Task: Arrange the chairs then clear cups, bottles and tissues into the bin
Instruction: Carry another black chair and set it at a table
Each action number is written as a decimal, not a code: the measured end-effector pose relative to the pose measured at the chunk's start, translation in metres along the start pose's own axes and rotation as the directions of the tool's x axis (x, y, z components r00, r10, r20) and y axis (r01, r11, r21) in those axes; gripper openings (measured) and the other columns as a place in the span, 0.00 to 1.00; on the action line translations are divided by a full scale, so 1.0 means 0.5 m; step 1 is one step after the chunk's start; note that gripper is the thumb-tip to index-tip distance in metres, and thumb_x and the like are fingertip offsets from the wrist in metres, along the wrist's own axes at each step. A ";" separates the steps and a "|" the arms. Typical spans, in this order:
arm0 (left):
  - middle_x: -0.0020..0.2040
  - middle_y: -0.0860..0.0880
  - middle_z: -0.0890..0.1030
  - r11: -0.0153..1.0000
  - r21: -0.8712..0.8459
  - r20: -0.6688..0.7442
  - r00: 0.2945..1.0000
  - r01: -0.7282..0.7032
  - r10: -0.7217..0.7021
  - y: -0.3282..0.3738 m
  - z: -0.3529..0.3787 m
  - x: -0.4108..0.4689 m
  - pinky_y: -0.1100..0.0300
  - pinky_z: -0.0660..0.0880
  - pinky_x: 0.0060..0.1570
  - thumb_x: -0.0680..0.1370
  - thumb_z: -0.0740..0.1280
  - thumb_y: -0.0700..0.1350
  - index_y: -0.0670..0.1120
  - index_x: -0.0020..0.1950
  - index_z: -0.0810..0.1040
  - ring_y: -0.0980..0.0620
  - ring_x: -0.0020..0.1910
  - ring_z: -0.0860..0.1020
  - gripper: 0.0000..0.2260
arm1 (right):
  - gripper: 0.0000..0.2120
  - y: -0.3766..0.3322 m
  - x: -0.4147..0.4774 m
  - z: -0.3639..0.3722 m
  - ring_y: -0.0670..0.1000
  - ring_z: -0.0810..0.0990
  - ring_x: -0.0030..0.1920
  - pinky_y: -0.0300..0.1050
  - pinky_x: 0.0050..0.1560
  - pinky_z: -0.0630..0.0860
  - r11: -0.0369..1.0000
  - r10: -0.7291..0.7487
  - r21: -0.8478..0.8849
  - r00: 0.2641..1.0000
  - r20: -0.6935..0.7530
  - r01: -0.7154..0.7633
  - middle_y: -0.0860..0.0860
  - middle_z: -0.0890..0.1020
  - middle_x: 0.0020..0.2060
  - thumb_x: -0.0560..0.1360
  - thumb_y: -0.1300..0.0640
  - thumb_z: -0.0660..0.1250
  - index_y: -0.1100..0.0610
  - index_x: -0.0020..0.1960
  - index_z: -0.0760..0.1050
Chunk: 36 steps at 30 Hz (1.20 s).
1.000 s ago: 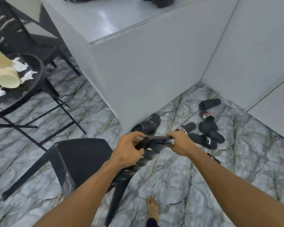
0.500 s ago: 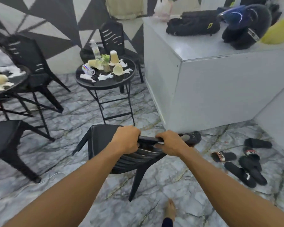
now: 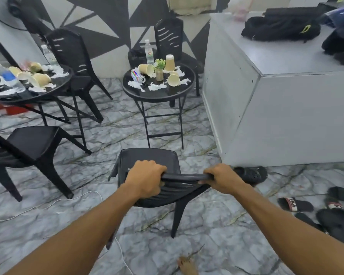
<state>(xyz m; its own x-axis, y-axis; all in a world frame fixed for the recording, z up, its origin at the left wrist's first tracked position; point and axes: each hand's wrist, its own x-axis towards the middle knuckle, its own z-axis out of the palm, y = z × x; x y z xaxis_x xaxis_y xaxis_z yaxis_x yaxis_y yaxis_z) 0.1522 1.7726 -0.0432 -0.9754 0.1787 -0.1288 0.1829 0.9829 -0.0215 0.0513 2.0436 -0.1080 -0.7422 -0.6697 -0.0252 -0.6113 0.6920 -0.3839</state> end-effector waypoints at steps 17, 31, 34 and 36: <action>0.38 0.50 0.79 0.990 -0.032 -0.268 0.953 0.137 -0.141 -0.259 -0.126 0.305 0.55 0.63 0.35 0.73 0.73 0.52 0.50 0.42 0.68 0.44 0.40 0.78 0.15 | 0.14 0.027 0.466 -0.223 0.52 0.74 0.32 0.47 0.37 0.73 0.963 -0.269 -0.051 0.956 -0.115 0.265 0.48 0.76 0.28 0.69 0.49 0.77 0.59 0.38 0.79; 0.32 0.50 0.70 0.965 -0.075 -0.114 0.959 0.253 -0.260 -0.328 0.092 0.409 0.54 0.63 0.37 0.73 0.65 0.38 0.48 0.38 0.67 0.46 0.35 0.71 0.08 | 0.15 0.081 0.547 -0.018 0.55 0.79 0.35 0.48 0.35 0.73 0.982 -0.160 -0.116 0.982 -0.104 0.147 0.52 0.81 0.32 0.76 0.42 0.68 0.54 0.41 0.77; 0.28 0.51 0.67 0.975 -0.082 -0.158 0.963 0.206 -0.217 -0.329 0.111 0.391 0.54 0.61 0.36 0.70 0.67 0.37 0.47 0.36 0.67 0.45 0.31 0.67 0.10 | 0.15 0.072 0.527 0.008 0.54 0.78 0.33 0.51 0.34 0.75 0.984 -0.165 -0.101 0.970 -0.177 0.149 0.51 0.80 0.30 0.76 0.43 0.68 0.55 0.39 0.77; 0.27 0.50 0.69 0.974 -0.122 -0.193 0.958 0.191 -0.212 -0.335 0.124 0.382 0.54 0.61 0.34 0.67 0.69 0.35 0.45 0.35 0.68 0.44 0.29 0.67 0.10 | 0.16 0.068 0.519 0.019 0.54 0.77 0.31 0.51 0.32 0.74 0.985 -0.165 -0.086 0.962 -0.217 0.150 0.51 0.79 0.29 0.75 0.44 0.69 0.55 0.37 0.76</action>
<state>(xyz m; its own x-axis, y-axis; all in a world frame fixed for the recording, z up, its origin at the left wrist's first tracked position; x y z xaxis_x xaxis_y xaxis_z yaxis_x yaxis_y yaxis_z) -0.0573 1.6393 -0.1254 -0.9969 -0.0286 0.0726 -0.0231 0.9969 0.0756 -0.1595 1.8909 -0.1367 -0.6725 -0.7002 0.2398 -0.7371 0.6044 -0.3023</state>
